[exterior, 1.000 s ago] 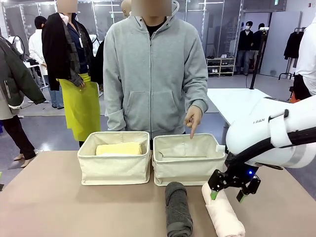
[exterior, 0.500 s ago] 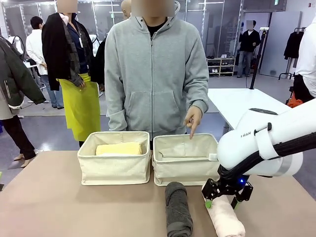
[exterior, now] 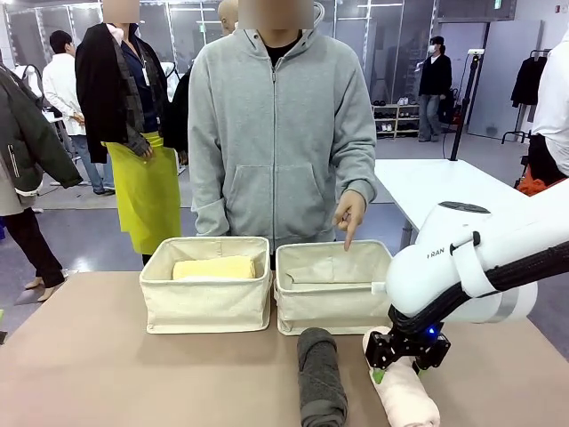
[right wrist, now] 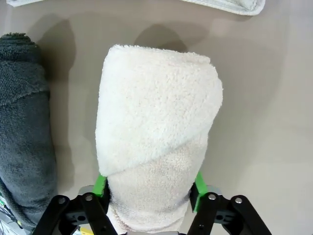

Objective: Divide the towels into two baskets.
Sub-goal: Pick up one hotel-folded towel from the bottom of the table and place it in the Fabric basket indicated by the person.

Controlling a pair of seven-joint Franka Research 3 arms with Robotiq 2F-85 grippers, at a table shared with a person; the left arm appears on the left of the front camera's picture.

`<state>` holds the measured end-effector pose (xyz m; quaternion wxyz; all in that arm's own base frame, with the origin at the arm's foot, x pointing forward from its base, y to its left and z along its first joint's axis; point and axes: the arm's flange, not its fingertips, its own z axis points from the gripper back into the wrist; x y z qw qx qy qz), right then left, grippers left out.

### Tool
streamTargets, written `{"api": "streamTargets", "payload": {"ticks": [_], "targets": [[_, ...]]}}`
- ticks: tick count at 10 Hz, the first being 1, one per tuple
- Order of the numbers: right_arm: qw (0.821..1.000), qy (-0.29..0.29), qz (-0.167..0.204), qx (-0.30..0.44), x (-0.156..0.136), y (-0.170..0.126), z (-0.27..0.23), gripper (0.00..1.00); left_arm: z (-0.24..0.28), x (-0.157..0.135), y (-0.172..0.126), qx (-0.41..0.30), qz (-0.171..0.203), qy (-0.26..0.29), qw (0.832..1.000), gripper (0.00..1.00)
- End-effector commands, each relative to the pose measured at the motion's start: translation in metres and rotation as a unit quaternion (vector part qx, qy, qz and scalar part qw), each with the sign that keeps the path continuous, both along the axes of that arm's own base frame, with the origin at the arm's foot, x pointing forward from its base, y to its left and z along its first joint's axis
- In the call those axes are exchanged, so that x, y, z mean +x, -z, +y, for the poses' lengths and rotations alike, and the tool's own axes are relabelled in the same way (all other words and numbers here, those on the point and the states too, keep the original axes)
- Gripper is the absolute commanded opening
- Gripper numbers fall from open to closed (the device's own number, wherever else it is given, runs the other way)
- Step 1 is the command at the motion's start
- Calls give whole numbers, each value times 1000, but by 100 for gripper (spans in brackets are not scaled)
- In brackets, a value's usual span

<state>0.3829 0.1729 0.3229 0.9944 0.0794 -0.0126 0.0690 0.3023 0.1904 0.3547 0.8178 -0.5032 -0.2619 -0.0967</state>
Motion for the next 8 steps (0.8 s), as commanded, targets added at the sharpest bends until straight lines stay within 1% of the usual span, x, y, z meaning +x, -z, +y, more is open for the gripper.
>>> {"api": "streamTargets", "payload": {"ticks": [1, 3, 4, 5, 6, 7, 8], "targets": [[999, 17, -15, -23, -20, 11, -2, 50, 0, -7, -2, -4, -1, 4, 1000, 100], [999, 15, -15, -23, -20, 8, -1, 30, 0, -7, -2, -4, -1, 4, 1000, 100], [999, 12, -18, -29, -22, 0, -2, 26, 0, -7, -2, -4, -1, 4, 1000, 100], [999, 1, -20, -39, -23, -12, -1, 26, 0, -7, -2, -4, -1, 4, 1000, 100], [999, -10, -29, -43, -24, -31, 0, 26, 0, -7, -2, -4, -1, 4, 1000, 100], [998, -22, -36, -48, -24, -52, 3, 26, 0, -7, -2, -4, -1, 4, 1000, 100], [997, -29, -52, -41, -24, -79, 5, 26, 0, -7, -2, -4, -1, 4, 1000, 100]]}}
